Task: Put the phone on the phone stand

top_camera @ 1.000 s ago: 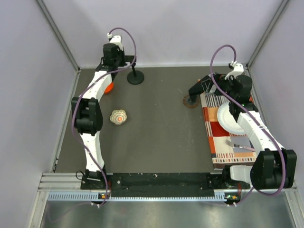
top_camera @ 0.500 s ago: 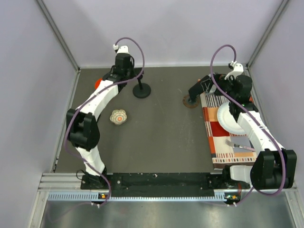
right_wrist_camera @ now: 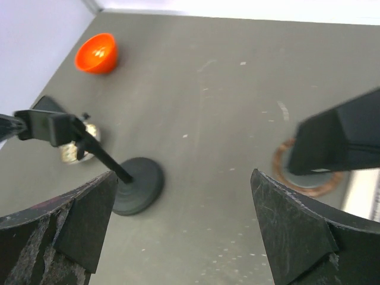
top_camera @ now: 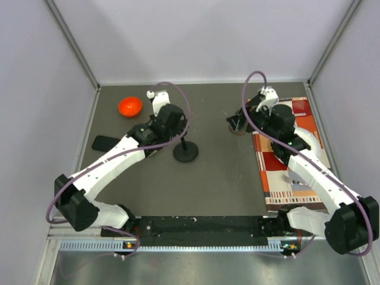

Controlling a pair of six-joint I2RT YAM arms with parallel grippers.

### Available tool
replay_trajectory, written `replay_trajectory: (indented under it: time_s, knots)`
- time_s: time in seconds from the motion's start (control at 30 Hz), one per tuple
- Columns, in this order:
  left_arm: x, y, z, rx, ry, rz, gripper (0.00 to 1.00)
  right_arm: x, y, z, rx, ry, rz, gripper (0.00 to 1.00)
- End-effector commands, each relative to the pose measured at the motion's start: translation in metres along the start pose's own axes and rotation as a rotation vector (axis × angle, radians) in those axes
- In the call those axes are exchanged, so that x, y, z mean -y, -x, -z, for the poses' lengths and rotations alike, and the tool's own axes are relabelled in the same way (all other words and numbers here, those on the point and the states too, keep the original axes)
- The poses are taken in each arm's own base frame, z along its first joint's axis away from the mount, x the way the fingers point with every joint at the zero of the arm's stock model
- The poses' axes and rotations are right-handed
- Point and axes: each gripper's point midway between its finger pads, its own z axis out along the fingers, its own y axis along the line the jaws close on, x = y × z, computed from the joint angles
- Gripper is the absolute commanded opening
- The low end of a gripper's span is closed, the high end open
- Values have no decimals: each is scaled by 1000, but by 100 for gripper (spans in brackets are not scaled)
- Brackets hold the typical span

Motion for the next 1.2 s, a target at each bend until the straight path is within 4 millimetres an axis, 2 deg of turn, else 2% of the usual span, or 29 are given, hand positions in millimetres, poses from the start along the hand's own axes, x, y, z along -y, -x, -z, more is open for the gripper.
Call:
replay_trajectory:
  time_s: [0.0,0.03,0.07,0.17,0.23,0.27,0.33,0.37,0.5,0.57,0.63,0.67,0.73,0.83,0.87,0.93,0.97,1.03,1.07,1.13,1.17]
  knots:
    - [4,16,40,166,23,67,0,-49,30,-3,84,103,45,94]
    - [0,7,41,163,46,43,0,-55,29,-5,81,117,44,94]
    - [4,2,46,168,39,42,0,-64,28,-6,77,146,44,94]
    - [2,-13,48,141,51,43,0,-77,22,-13,56,171,53,93]
    - [8,-20,51,97,10,44,0,-81,21,-15,52,175,62,93]
    - [11,-22,53,79,-12,48,6,-81,21,-16,49,173,65,93]
    - [12,-30,56,44,-35,64,26,-82,20,-16,49,173,65,93]
    - [11,-31,60,40,-47,83,51,-80,20,-16,48,167,69,93]
    - [4,-35,68,26,-78,74,85,-80,19,-16,45,168,71,93]
    - [5,-28,79,27,-125,57,91,-80,18,-17,44,167,73,93]
    - [-3,-18,91,46,-136,57,91,-79,16,-19,39,162,77,93]
    - [-10,-11,94,67,-126,51,99,-77,16,-19,41,155,83,93]
    - [-24,5,106,99,-122,48,99,-74,14,-21,31,145,89,93]
    - [-57,28,106,112,-58,65,98,-71,11,-23,25,133,99,93]
    - [-78,36,97,89,-20,111,98,-71,11,-23,22,130,101,94]
    - [-107,44,91,85,53,162,98,-70,10,-25,19,128,102,94]
    - [-133,51,85,98,133,221,98,-69,10,-25,18,124,105,94]
    - [-151,54,80,90,194,280,98,-69,9,-24,14,124,106,93]
    - [-169,54,77,89,256,357,98,-69,9,-24,15,121,109,93]
    - [-176,55,68,59,270,411,98,-69,10,-23,17,120,111,94]
    - [-188,54,64,48,307,456,98,-67,10,-24,15,115,110,94]
